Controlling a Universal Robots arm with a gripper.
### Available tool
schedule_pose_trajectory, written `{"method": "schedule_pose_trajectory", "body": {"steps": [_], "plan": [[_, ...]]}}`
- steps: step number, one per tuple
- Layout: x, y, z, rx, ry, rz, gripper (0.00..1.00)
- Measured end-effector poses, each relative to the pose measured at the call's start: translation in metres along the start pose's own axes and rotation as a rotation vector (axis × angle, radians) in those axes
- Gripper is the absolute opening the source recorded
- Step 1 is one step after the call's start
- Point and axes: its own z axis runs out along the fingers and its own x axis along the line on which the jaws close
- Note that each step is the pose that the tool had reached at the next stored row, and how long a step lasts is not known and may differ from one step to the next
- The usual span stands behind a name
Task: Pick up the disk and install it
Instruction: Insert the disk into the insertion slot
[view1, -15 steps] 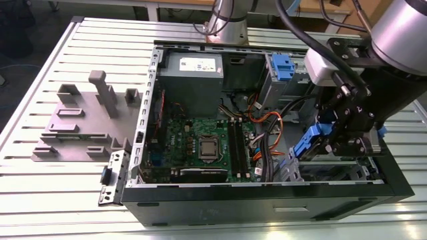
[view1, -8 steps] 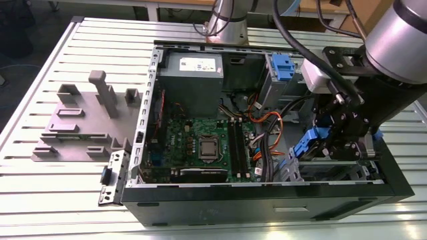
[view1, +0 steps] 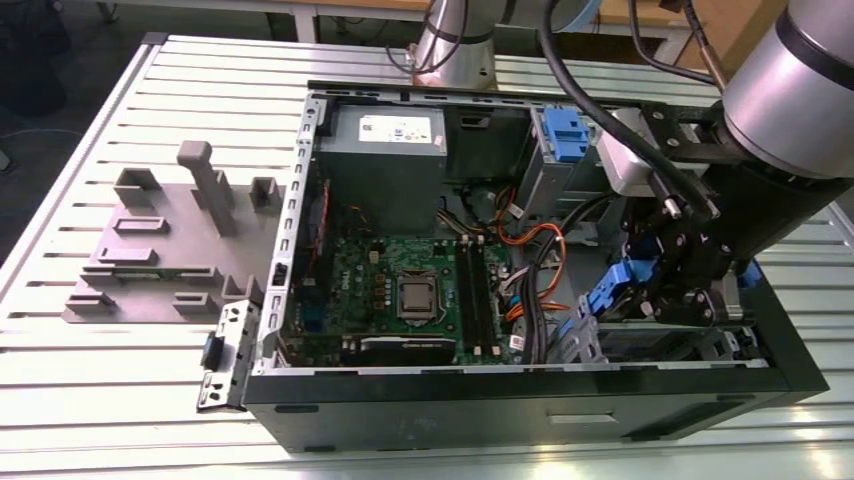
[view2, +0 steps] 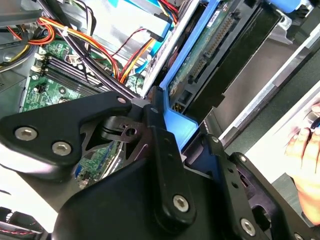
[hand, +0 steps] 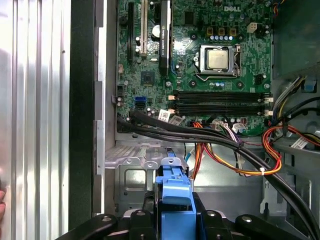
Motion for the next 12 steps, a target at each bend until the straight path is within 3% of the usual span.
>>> {"method": "schedule_pose_trajectory", "body": {"steps": [5, 6, 12], "plan": [[0.0, -0.0001, 0.0, 0.0001, 0.0001, 0.0, 0.38], [0.0, -0.0001, -0.0001, 0.0, 0.0004, 0.0, 0.44], [0.0, 0.0, 0.0, 0.0, 0.0003, 0.0, 0.44]]}}
